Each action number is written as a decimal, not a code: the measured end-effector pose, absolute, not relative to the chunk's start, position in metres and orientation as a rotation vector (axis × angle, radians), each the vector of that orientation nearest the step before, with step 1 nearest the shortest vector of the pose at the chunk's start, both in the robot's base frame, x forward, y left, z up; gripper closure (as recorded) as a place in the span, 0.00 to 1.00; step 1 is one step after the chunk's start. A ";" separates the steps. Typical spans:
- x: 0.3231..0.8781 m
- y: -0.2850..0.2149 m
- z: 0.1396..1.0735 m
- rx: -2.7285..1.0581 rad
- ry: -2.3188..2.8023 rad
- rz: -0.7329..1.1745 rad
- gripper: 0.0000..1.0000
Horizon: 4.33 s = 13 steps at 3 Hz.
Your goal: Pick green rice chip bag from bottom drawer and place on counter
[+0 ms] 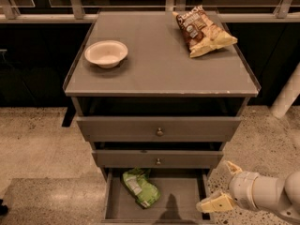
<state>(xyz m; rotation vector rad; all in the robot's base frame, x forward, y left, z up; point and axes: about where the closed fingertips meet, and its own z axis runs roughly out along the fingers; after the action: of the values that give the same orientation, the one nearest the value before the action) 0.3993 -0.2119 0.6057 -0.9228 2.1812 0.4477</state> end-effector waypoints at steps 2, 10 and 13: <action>0.400 -0.221 0.580 -0.846 2.201 0.434 0.00; 0.480 -0.081 0.349 -0.741 2.063 0.969 0.00; 0.489 -0.071 0.302 -0.713 2.068 0.955 0.00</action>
Offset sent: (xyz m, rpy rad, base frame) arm -0.0002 -0.0321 -0.0766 0.0394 0.0103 -0.1913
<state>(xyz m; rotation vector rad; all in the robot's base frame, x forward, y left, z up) 0.4893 -0.0713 0.3015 -0.7133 2.0676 0.9554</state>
